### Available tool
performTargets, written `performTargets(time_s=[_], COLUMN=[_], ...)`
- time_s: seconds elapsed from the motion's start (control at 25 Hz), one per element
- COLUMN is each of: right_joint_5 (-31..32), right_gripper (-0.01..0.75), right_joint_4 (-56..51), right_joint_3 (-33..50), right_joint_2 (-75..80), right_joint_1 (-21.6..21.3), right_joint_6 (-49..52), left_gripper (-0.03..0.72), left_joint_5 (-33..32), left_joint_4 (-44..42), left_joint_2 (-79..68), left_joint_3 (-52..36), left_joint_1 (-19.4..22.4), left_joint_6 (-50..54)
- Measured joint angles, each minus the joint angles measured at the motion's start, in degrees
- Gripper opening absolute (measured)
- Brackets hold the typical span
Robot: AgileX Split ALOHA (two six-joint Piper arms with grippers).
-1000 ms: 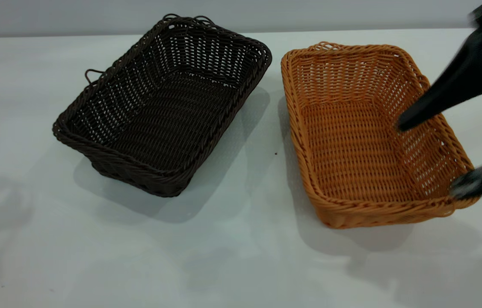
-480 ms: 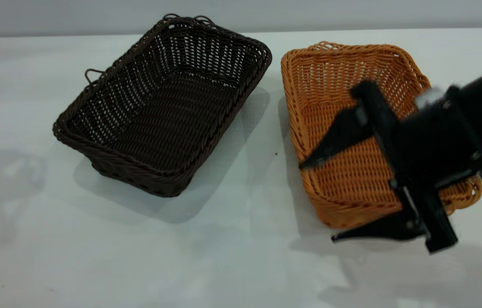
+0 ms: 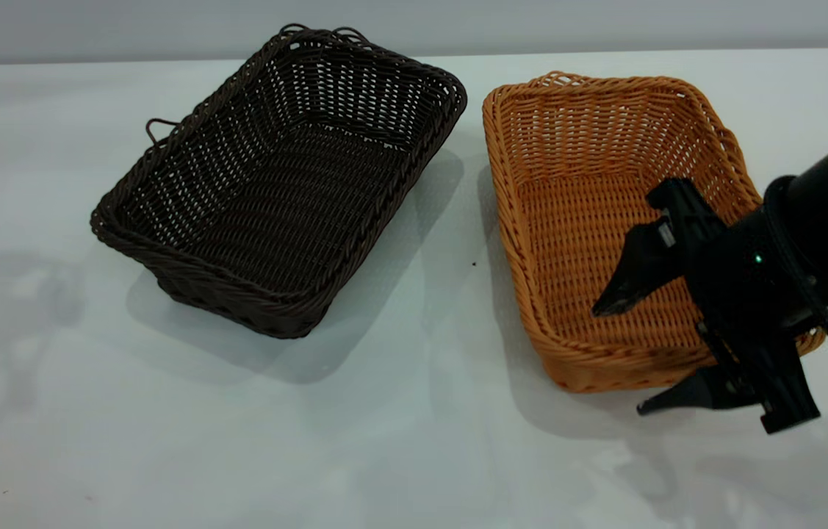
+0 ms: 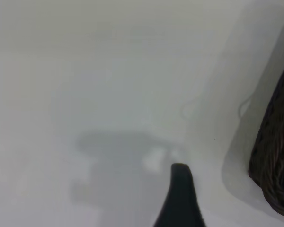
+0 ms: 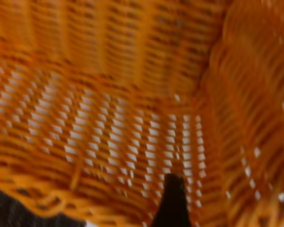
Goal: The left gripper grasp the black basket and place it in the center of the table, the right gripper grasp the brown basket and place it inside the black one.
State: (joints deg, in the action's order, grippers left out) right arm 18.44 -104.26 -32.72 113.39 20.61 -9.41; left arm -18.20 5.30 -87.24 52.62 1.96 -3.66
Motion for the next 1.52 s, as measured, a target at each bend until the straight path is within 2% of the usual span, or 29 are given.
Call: performTargets(time_s=[0.28, 0.68, 0.84, 1.0, 1.08, 1.16, 1.32, 1.4, 1.52], right_joint_5=[-1.4, -0.6, -1.0, -2.1, -2.5, -2.9, -4.5, -5.0, -4.0], right_gripper=[0.516, 0.493, 0.492, 0.464, 0.409, 0.33, 0.136, 0.093, 0.08], right_joint_4=[-0.1, -0.1, -0.1, -0.1, -0.1, -0.1, -1.1, -1.2, -1.2], right_joint_3=[-4.7, -5.7, -5.7, -5.7, -5.7, -5.7, -5.7, -5.7, -5.8], right_joint_2=[6.7, 8.1, 8.1, 8.1, 8.1, 8.1, 8.1, 8.1, 8.0], right_joint_1=[1.1, 1.1, 1.1, 1.1, 1.1, 1.1, 1.1, 0.5, -1.3], right_joint_6=[1.3, 1.4, 1.4, 0.7, 0.1, -1.2, -3.1, -2.9, -4.0], left_gripper=[0.527, 0.527, 0.527, 0.515, 0.472, 0.4, 0.195, 0.102, 0.076], left_joint_5=[-4.1, -11.5, -13.3, -13.7, -13.6, -13.5, -13.6, -13.8, -13.7], left_joint_4=[0.0, 0.0, 0.0, 0.0, 0.0, 0.0, -0.3, -0.2, -1.0], left_joint_2=[-11.5, -36.6, -44.5, -49.9, -51.1, -51.4, -51.4, -51.4, -51.4], left_joint_3=[8.5, 30.7, 37.4, 39.8, 39.9, 39.9, 39.9, 39.9, 40.0], left_joint_1=[-4.6, -11.9, -13.7, -14.1, -14.1, -14.1, -14.1, -14.1, -14.1], left_joint_6=[-2.8, -6.3, -6.8, -6.8, -6.9, -6.9, -7.0, -6.9, -6.5])
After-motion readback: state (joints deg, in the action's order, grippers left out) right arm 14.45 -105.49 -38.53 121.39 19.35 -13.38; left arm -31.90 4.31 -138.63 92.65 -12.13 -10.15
